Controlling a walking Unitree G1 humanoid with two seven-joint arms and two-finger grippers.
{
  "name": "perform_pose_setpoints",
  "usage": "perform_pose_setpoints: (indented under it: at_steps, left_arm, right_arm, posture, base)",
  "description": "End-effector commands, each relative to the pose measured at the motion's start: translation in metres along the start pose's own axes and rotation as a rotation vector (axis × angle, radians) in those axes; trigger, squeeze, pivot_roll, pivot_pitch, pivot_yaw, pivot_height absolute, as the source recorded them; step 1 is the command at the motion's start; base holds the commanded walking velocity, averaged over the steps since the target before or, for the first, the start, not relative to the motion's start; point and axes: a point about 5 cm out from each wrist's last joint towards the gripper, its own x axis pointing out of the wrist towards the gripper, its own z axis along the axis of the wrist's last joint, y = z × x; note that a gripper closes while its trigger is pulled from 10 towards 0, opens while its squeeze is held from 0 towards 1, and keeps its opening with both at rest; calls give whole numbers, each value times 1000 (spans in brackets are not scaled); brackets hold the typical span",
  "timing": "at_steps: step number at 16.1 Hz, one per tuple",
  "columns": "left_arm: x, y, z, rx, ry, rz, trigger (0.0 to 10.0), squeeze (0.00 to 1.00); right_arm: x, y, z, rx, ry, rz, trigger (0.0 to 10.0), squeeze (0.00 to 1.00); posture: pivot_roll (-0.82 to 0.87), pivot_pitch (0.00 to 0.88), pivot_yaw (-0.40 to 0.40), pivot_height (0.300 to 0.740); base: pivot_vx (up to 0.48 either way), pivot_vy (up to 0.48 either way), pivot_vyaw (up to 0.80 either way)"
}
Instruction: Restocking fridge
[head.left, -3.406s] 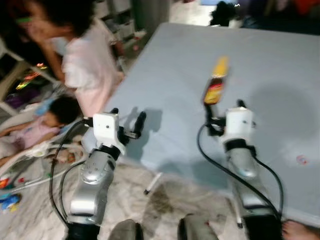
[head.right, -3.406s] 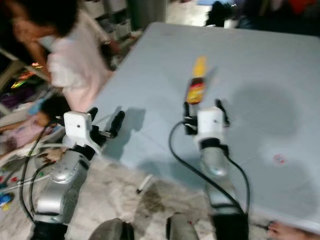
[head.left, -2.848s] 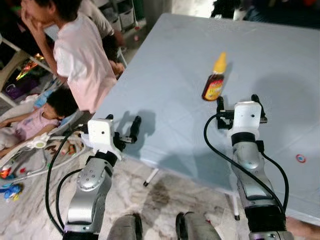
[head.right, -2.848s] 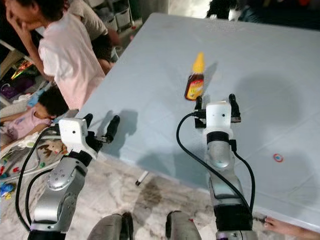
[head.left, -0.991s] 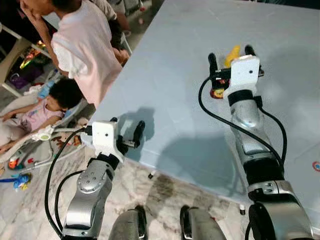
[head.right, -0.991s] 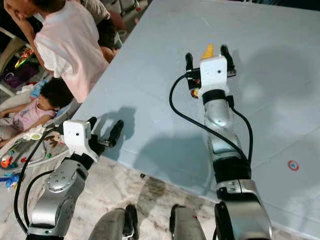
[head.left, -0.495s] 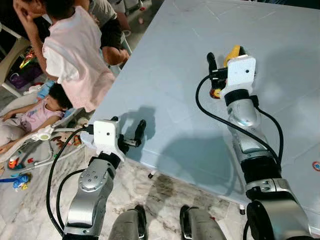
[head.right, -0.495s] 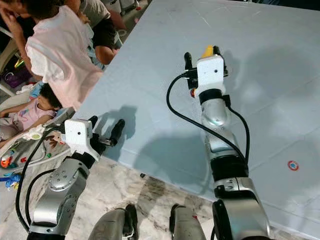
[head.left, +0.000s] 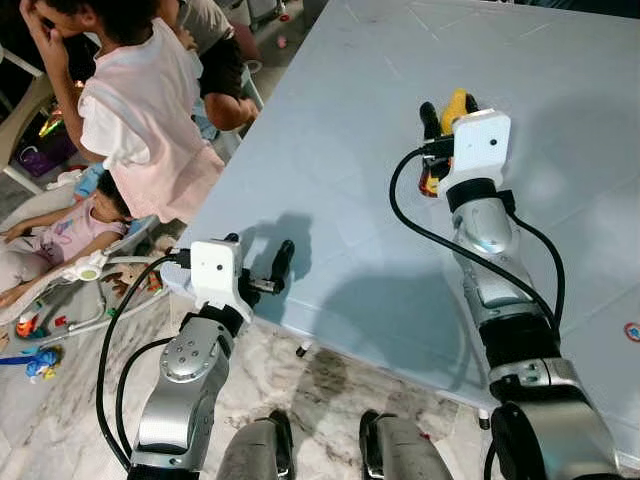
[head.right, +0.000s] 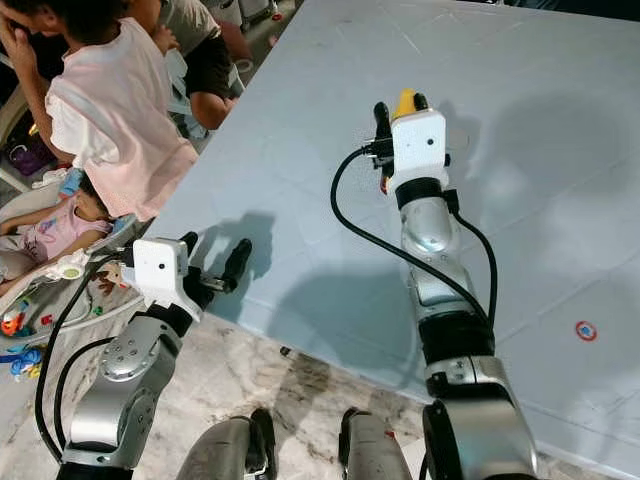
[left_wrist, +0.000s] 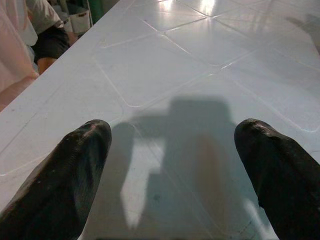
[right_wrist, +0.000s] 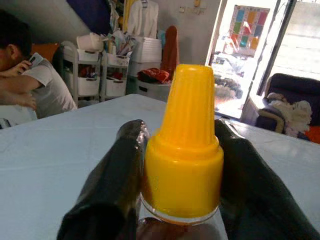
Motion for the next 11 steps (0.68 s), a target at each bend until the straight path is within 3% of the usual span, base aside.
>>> perform_pose_setpoints:
  at_steps: [1, 3, 4, 5, 6, 7, 9, 11]
  left_arm:
    - [-1, 2, -4, 24, 16, 24, 10000, 0]
    - [1, 9, -7, 61, 38, 111, 10000, 0]
    - [4, 11, -8, 51, 48, 145, 10000, 0]
    - [5, 11, -8, 38, 39, 147, 10000, 0]
    - [7, 9, -7, 18, 31, 156, 10000, 0]
    - [8, 9, -7, 9, 26, 161, 10000, 0]
    - [10, 8, -7, 12, 17, 173, 10000, 0]
    - [13, 13, -8, -1, 29, 239, 10000, 0]
  right_arm:
    - [-5, 6, 2, 32, 3, 22, 0, 0]
    - [-15, 7, 1, 47, 10, 34, 0, 0]
    - [-27, 11, -1, 47, 25, 50, 3412, 0]
    - [-34, 14, -3, 41, 39, 55, 8745, 0]
    - [-46, 17, -8, 18, 64, 63, 10000, 0]
    - [-50, 20, -11, 5, 78, 75, 10000, 0]
    - [-55, 29, -8, -47, 57, 129, 10000, 0]
    - [-59, 34, -5, -34, 54, 164, 10000, 0]
  posture:
    - [-21, 176, 68, 740]
    - [-19, 161, 60, 740]
    - [-22, 147, 51, 740]
    - [-26, 140, 46, 740]
    - [-29, 131, 40, 740]
    - [-31, 124, 38, 740]
    - [-38, 112, 34, 740]
    - [-41, 106, 32, 740]
  base:
    - [0, 0, 0]
    - [0, 0, 0]
    - [0, 0, 0]
    - [0, 0, 0]
    - [0, 0, 0]
    - [0, 0, 0]
    - [0, 0, 800]
    - [0, 0, 800]
